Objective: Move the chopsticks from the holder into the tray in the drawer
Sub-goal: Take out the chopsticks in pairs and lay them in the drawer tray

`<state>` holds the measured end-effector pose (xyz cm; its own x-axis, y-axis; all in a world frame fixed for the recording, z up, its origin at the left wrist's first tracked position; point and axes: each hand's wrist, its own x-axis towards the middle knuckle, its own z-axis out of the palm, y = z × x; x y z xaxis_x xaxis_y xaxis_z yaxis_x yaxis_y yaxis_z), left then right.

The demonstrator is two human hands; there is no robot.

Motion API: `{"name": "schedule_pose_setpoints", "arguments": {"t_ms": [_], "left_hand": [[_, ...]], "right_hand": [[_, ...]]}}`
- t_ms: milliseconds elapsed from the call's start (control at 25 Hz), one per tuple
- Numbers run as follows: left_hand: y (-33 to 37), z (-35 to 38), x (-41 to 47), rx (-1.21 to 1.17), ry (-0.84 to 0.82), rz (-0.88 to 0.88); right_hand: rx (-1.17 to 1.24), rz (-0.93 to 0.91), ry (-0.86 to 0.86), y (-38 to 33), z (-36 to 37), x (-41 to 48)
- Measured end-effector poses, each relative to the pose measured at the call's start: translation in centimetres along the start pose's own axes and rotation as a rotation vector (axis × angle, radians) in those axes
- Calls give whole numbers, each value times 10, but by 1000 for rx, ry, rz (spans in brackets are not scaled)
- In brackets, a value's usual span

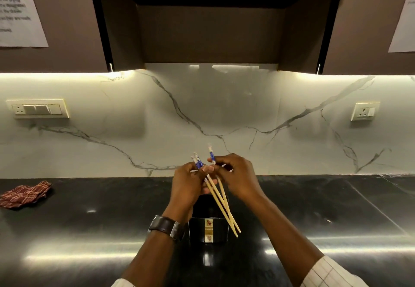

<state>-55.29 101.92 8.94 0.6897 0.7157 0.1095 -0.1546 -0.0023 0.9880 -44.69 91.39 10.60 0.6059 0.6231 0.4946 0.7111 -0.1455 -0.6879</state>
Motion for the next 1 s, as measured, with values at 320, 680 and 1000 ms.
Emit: {"name": "schedule_pose_setpoints", "arguments": {"t_ms": [320,680,1000], "left_hand": [[7,-1,-9,97,12,40],[-1,-5,-17,23,139,-109],[-34,-17,-42,182,-55,-253]], "right_hand": [[-61,-116,-130,-1,-1,-8],[124,-50,-145,10,24,-33],[524,255,-223,31,43,-81]]}}
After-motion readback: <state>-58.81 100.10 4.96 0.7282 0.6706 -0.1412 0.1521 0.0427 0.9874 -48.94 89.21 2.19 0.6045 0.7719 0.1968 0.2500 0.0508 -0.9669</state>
